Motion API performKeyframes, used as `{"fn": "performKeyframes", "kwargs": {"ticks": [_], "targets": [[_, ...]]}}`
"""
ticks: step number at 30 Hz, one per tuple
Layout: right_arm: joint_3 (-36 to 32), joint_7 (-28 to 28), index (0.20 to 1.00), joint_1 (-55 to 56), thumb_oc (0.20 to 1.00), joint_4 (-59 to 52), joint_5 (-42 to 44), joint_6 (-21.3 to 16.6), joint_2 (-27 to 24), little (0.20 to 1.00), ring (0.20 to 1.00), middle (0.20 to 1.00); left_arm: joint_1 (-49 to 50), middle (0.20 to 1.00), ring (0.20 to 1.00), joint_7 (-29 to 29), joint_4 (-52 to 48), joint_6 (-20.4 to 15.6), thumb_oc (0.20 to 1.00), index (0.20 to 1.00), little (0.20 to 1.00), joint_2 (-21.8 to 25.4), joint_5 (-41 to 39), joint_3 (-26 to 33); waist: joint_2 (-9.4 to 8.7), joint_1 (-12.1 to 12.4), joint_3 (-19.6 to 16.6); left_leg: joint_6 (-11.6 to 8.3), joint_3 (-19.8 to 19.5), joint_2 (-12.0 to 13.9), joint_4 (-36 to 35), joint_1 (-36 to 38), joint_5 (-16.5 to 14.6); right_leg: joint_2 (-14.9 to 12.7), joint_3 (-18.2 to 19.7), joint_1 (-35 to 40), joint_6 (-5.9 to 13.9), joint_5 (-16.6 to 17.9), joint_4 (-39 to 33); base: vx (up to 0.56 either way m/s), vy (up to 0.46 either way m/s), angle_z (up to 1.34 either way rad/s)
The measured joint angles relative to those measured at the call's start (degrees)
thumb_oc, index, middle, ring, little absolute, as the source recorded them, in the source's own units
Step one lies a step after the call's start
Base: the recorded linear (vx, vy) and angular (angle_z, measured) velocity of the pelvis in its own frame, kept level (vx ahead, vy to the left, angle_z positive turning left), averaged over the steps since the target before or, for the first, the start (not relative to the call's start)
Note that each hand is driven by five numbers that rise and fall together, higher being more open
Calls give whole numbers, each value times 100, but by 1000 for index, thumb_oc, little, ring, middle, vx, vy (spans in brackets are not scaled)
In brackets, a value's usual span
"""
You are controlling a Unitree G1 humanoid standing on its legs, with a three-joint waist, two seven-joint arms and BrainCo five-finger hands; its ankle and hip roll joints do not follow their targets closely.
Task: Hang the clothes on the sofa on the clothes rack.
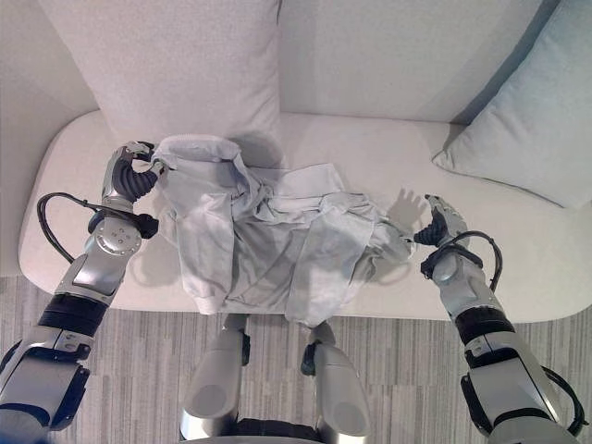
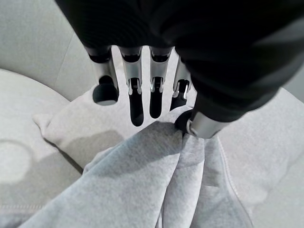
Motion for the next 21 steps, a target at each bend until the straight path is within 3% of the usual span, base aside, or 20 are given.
{"fn": "performKeyframes", "kwargs": {"ticks": [11,18,19,20,21], "targets": [[617,134,1000,-328,1000,992,242,-3,724,1000,1000,1000,1,200,200,-5,-409,-1,200,200,200,-131,0,3,-5,111,0,-21,-20,-16,2,-563,72,-10,17,-550,35,60,2,2,7,0],[1087,-146,1000,-956,1000,1440,242,105,545,1000,1000,1000,-346,200,200,5,-635,1,200,200,200,-165,1,12,-8,128,-3,16,-127,-34,28,-1093,127,-29,-31,-1014,47,131,3,-33,32,7],[1090,-236,658,-1051,658,1426,242,112,464,658,658,658,-435,200,200,13,-676,0,200,200,200,-170,1,12,-8,124,-3,-2,-151,-36,46,-1222,181,-29,-33,-1123,39,165,4,-34,49,9],[1088,-238,200,-1169,200,1435,242,125,405,200,200,200,-494,200,200,15,-674,0,200,200,200,-174,1,11,-8,125,-3,3,-162,-36,102,-1317,182,-30,-27,-1188,33,189,4,-34,47,5],[1316,-252,200,-1341,200,1649,238,132,361,200,200,200,-559,200,200,28,-671,1,200,200,200,-194,1,-2,-8,140,-3,2,-171,-44,146,-1407,179,-32,-28,-1258,28,212,4,-21,39,3]]}}
